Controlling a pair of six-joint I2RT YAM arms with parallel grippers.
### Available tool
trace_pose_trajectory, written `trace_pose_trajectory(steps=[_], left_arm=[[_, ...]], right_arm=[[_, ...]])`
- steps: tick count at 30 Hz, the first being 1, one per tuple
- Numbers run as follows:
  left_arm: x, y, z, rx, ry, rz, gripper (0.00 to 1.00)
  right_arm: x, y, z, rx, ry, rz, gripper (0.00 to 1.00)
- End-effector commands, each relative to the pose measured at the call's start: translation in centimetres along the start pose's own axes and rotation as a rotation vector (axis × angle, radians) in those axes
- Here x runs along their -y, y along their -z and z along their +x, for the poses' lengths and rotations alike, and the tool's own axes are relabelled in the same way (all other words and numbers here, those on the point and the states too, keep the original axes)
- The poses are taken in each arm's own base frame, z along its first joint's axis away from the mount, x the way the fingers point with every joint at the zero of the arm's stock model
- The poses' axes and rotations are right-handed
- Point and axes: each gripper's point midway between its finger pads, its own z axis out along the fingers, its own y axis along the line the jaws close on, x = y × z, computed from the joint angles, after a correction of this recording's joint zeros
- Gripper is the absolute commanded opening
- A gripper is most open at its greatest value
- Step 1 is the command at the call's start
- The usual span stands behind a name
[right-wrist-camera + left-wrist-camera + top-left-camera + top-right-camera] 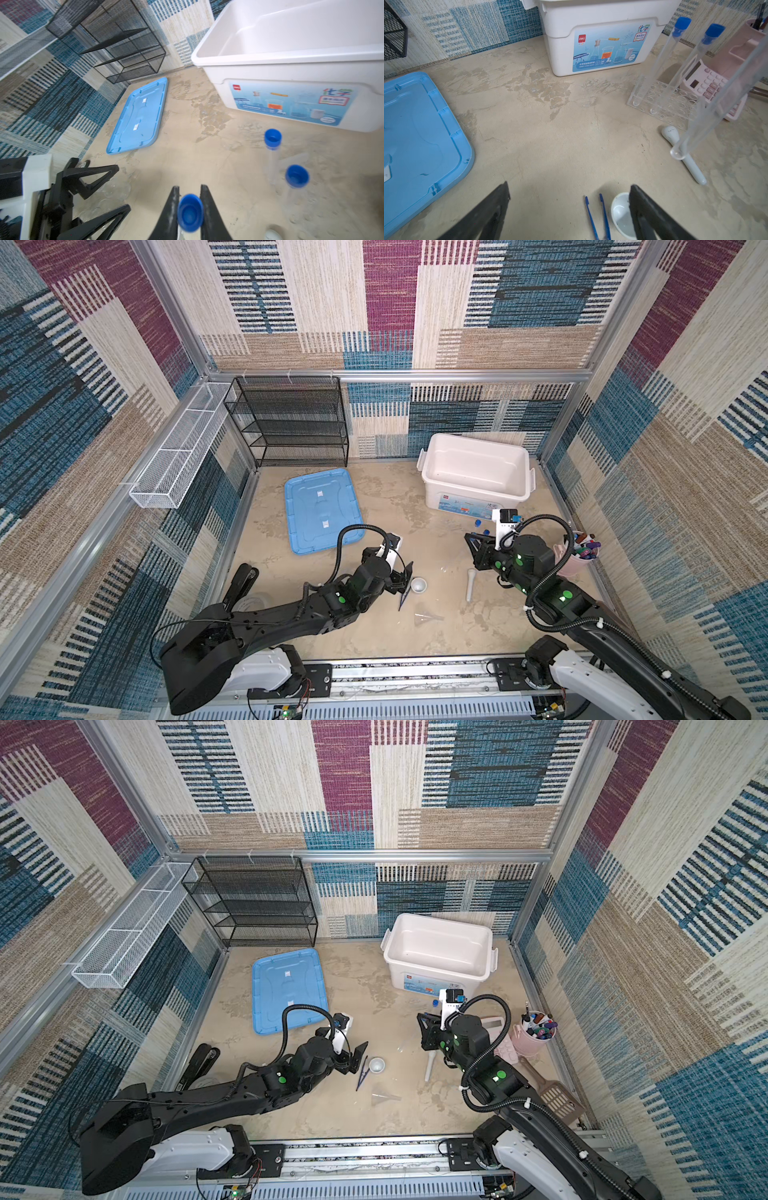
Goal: Organize the chemistry lab equipment
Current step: 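Carry the tube with the right gripper toward the other two tubes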
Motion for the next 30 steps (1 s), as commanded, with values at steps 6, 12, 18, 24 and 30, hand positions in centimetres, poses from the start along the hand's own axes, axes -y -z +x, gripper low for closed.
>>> trace_pose_trajectory(steps=[6, 12, 18, 24, 30], left_arm=[[-0.3, -0.2, 0.0, -0.005, 0.017, -0.022, 0.92], [-0.4, -0.3, 0.2, -0.010, 0.011, -0.027, 0.93], [-0.3, -0.5, 0.3, -0.015, 0.008, -0.025, 0.93], [-0.4, -0.5, 0.6, -0.024, 0.002, -0.032, 0.93], [-0.7, -0.4, 0.9, -0.030, 0.006, -0.043, 0.93]], right_arm=[[4.2, 1.6, -1.1, 0.049, 0.003, 0.254, 0.09], [6.1, 2.2, -0.9, 0.042, 0.008, 0.372, 0.09], [7.5, 3.1, -1.2, 0.081, 0.009, 0.480, 0.07], [8.4, 3.0, -1.5, 0.124, 0.057, 0.556, 0.07], [8.7, 2.3, -1.9, 0.174, 0.094, 0.585, 0.06]])
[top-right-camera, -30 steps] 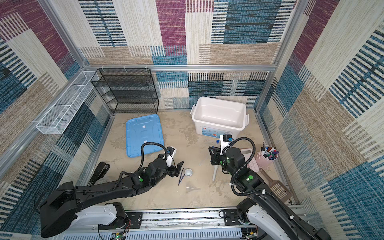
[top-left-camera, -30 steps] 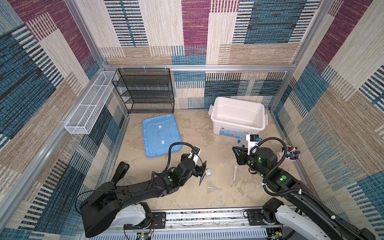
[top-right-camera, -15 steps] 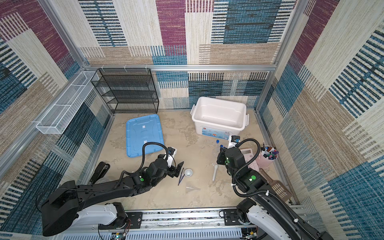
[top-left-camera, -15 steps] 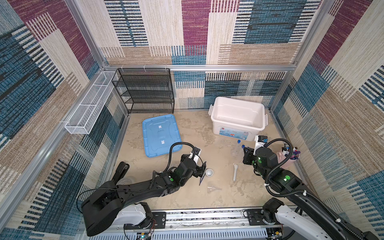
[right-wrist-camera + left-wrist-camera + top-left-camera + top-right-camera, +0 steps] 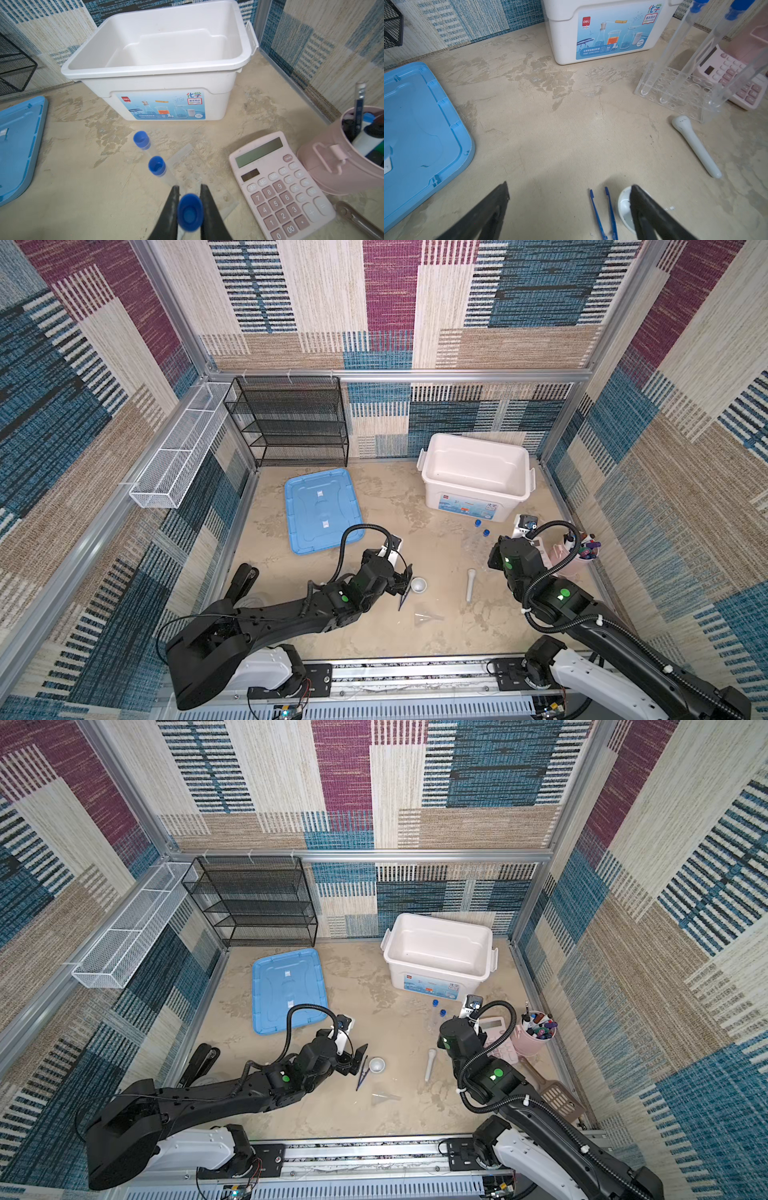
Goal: Organize the chemistry lab equipment
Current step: 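Carry the tube with the right gripper toward the other two tubes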
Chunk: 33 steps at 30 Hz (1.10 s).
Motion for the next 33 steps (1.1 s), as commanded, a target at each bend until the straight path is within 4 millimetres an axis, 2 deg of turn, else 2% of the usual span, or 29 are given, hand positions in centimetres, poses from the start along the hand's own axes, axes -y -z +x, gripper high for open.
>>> trace_pose_trajectory(steps=[1, 15, 33], left_arm=[[-0.4, 0.1, -0.2, 0.011, 0.024, -0.022, 0.93], [-0.6, 0.0, 0.1, -0.001, 0.027, -0.032, 0.93], [-0.6, -0.3, 0.5, -0.023, 0.032, -0.038, 0.92]], right_arm=[[0.1, -0.4, -1.3, 0.075, -0.011, 0.032, 0.07], [-0.1, -1.1, -0.2, 0.089, -0.019, 0.014, 0.08], [0.3, -2.3, 1.8, 0.073, 0.052, 0.046, 0.07]])
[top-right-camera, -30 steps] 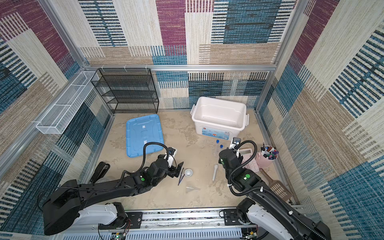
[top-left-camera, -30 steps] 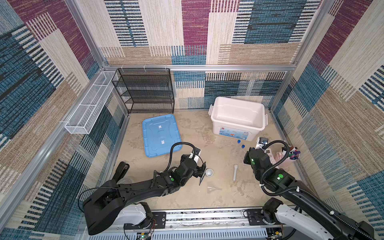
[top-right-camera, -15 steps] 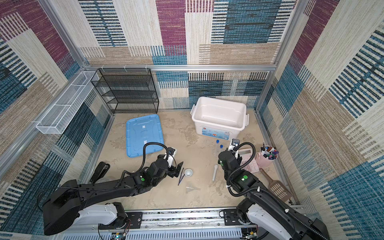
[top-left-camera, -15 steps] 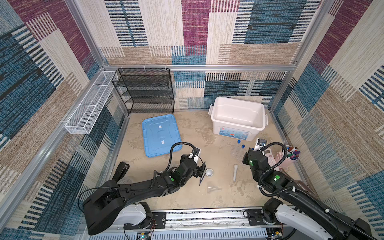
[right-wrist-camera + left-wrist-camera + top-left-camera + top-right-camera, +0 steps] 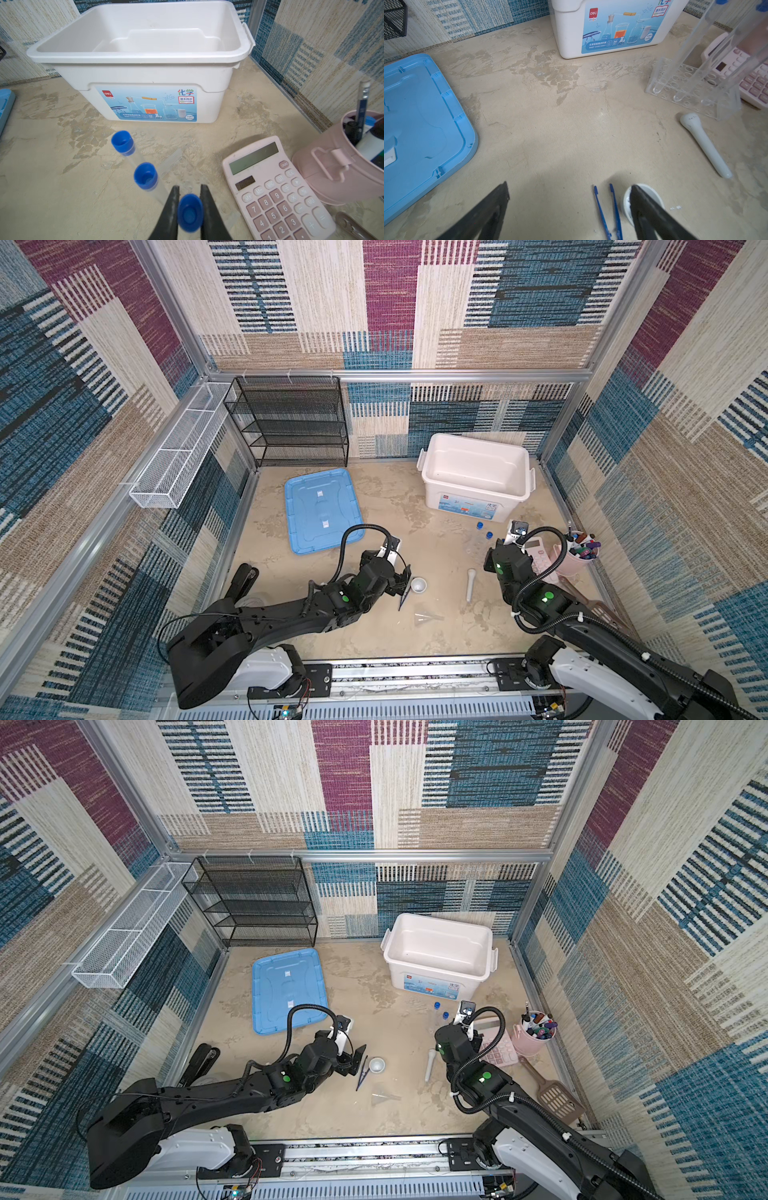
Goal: Organize the chemistry lab equipment
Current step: 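Carry the tube with the right gripper toward the other two tubes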
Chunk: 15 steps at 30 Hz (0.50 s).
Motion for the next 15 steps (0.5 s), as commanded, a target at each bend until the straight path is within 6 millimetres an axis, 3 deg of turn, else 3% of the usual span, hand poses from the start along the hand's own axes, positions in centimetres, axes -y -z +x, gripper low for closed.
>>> trace_pose_trajectory(steps=[1, 15], left_arm=[[-0.29, -0.08, -0.18, -0.001, 0.022, -0.019, 0.93], [-0.47, -0.20, 0.13, -0.009, 0.021, -0.031, 0.92]], right_arm=[[-0.23, -0.15, -0.76, 0.033, -0.015, 0.002, 0.07], [-1.01, -0.39, -0.54, 0.027, 0.027, 0.013, 0.07]])
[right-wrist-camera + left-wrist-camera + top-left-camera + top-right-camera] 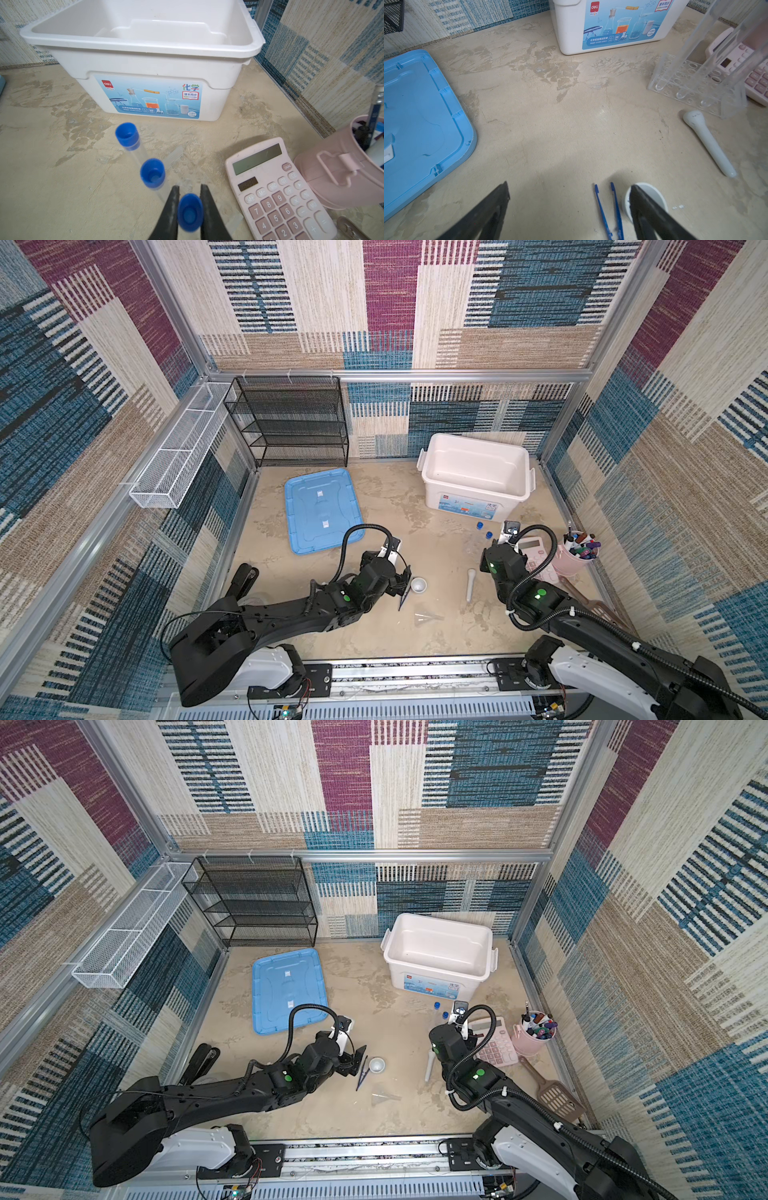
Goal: Organize the chemistry lab equipment
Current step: 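Carry the tube with the right gripper toward the other two tubes, then lower the tube beside the other tubes and open the right gripper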
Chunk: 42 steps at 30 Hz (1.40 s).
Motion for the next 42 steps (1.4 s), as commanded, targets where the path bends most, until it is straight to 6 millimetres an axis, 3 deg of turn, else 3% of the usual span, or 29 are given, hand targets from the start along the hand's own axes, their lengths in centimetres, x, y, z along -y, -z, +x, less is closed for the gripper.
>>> trace_pose_trajectory(steps=[1, 18, 42], left_arm=[[-0.5, 0.0, -0.2, 0.004, 0.021, -0.029, 0.92], [-0.9, 0.4, -0.3, 0.012, 0.022, -0.039, 0.93], [-0.9, 0.6, -0.2, 0.012, 0.025, -0.036, 0.93]], right_arm=[[0.0, 0.1, -1.0, 0.033, -0.024, 0.009, 0.07], [-0.9, 0.3, -0.8, 0.030, 0.003, -0.007, 0.08], [-1.4, 0.2, -0.4, 0.003, 0.014, -0.029, 0.19]])
